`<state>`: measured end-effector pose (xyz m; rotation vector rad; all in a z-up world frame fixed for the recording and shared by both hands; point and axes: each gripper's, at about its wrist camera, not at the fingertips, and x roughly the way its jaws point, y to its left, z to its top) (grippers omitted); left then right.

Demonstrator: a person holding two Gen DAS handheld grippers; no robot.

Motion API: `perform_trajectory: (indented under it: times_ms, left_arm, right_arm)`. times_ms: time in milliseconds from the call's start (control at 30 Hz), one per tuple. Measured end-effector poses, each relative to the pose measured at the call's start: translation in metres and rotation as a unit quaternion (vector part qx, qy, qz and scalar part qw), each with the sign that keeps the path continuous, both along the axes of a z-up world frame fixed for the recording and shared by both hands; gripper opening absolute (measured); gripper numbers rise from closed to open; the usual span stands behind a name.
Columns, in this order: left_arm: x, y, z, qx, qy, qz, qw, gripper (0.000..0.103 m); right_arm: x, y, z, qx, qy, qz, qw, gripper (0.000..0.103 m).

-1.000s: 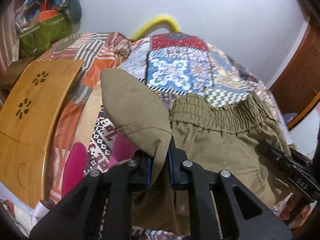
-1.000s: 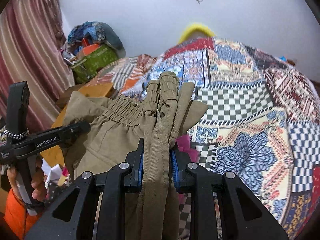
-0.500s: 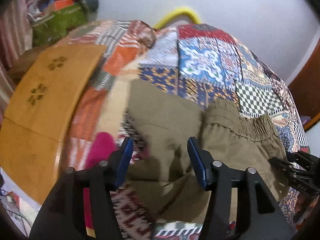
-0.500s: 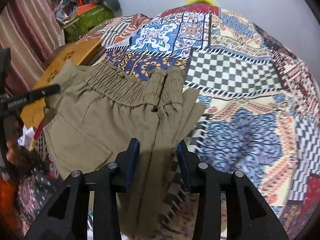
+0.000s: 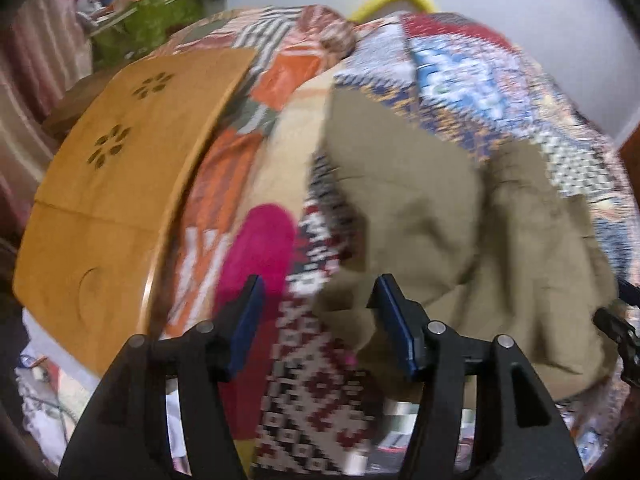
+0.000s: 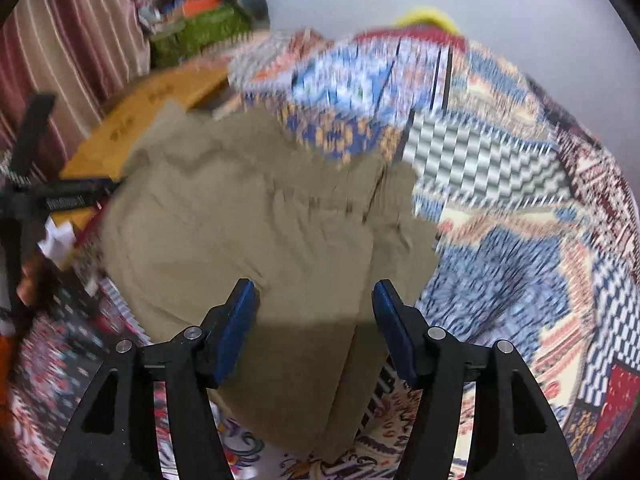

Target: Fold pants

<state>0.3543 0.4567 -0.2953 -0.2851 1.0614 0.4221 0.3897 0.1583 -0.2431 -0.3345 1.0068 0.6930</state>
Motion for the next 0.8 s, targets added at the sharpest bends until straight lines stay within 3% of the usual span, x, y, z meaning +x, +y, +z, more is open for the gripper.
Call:
perform_trajectory:
  times_ms: [100, 167, 367, 433, 633, 700, 800]
  left_arm:
    - [-0.008, 0.01, -0.008, 0.032, 0.02, 0.025, 0.999, 0.059]
    - [-0.015, 0.018, -0.006, 0.026, 0.021, 0.034, 0.9989, 0.056]
    - [-0.021, 0.004, 0.036, -0.015, -0.064, 0.0, 0.9978, 0.057]
    - [-0.008, -0.007, 0.046, -0.012, -0.073, -0.012, 0.9972, 0.067]
    - [0.048, -0.015, 0.017, 0.013, -0.005, -0.002, 0.9999, 0.068]
    - [0.053, -0.009, 0.006, 0.03, 0.013, 0.014, 0.9994, 0.066]
    - [0.051, 0.008, 0.001, 0.016, 0.014, 0.042, 0.9989, 0.066]
  right_arm:
    - [-0.001, -0.008, -0.006, 0.003, 0.005, -0.001, 1.0, 0.055]
    - [-0.003, -0.013, -0.001, 0.008, 0.004, -0.001, 1.0, 0.055]
    - [-0.005, -0.017, 0.029, 0.028, -0.046, -0.008, 0.999, 0.056]
    - [0.004, -0.017, 0.033, 0.036, -0.05, -0.022, 0.998, 0.058]
    - [0.029, -0.007, 0.014, 0.026, -0.018, -0.042, 0.999, 0.058]
    - [0.035, -0.004, 0.001, 0.002, -0.011, -0.043, 0.999, 0.057]
    - [0.041, -0.007, -0.01, -0.006, 0.002, -0.044, 0.999, 0.057]
